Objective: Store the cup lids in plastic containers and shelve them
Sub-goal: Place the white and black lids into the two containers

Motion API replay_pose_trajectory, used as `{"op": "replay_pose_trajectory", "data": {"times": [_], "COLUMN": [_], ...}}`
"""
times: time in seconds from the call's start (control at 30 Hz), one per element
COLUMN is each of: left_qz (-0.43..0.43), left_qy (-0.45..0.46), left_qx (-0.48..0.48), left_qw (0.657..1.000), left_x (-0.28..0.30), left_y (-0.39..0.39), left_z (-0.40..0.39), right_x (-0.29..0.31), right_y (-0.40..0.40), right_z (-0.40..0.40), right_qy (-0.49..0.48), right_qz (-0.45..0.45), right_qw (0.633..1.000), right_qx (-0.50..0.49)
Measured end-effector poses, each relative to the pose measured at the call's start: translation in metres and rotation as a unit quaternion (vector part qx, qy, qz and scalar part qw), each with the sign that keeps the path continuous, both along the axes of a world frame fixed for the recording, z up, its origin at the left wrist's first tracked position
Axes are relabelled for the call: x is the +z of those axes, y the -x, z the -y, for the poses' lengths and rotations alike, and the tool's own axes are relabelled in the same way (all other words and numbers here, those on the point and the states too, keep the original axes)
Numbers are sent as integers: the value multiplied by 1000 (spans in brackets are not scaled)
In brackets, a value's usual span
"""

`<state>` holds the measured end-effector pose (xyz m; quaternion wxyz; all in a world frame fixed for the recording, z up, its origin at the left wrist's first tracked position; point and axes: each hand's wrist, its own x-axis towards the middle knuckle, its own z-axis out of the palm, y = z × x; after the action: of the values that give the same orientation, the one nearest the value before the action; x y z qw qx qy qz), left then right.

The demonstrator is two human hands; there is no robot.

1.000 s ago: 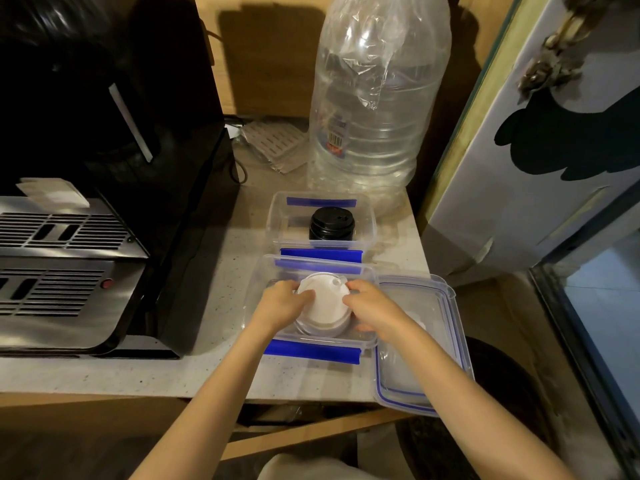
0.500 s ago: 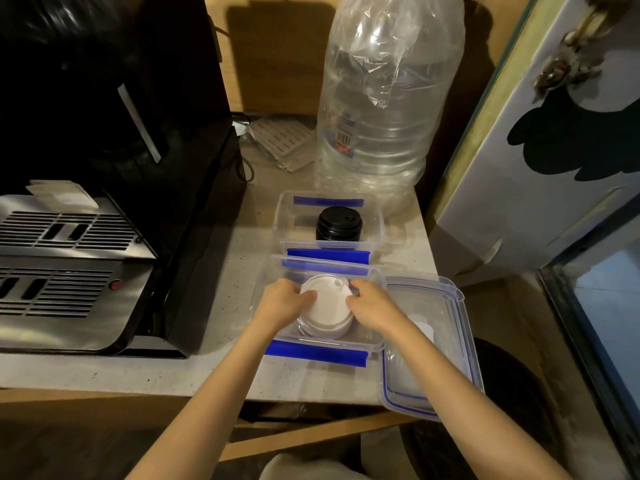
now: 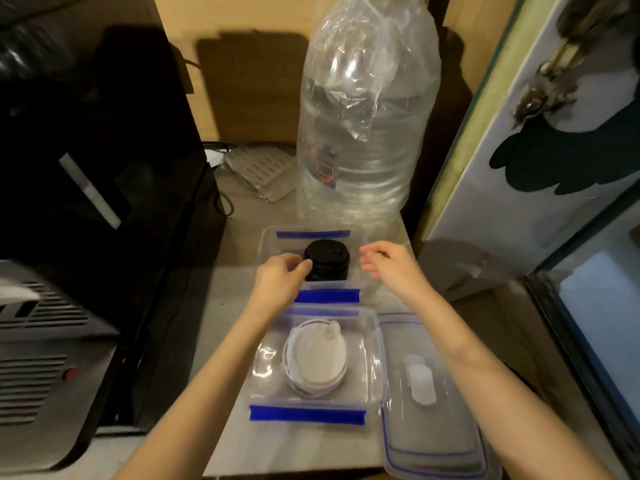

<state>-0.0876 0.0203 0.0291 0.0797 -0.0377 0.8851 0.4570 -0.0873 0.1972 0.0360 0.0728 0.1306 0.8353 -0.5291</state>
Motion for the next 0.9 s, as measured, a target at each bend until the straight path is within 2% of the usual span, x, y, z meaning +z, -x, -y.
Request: {"op": "replay_pose_trajectory", "data": {"times": [0.07, 0.13, 0.3, 0.5, 0.63, 0.8, 0.9], "left_qz": [54, 67, 109, 151, 140, 137, 138], "left_qy": [-17, -30, 30, 29, 40, 11, 7], "left_qx": [-20, -28, -15, 17, 12, 13, 12], "left_qw": [998, 997, 993, 988, 989, 990, 990], "left_x": [0, -5, -24, -44, -53, -54, -53], "left_y": [26, 48, 78, 89, 90, 86, 86], "left_z": [-3, -7, -14, -25, -23, -14, -13], "right_x": [0, -3, -22, -41, -55, -60, -61], "right_y": [23, 42, 74, 83, 82, 76, 77], "right_z": [1, 6, 23, 32, 31, 25, 25], "right_qy": [7, -6, -52, -76, -88, -53, -78], "right_qz": [16, 39, 96, 131, 103, 90, 87], "right_qw": [1000, 999, 993, 987, 989, 993, 991], "right_qx": [-11, -4, 48, 54, 56, 50, 67]}}
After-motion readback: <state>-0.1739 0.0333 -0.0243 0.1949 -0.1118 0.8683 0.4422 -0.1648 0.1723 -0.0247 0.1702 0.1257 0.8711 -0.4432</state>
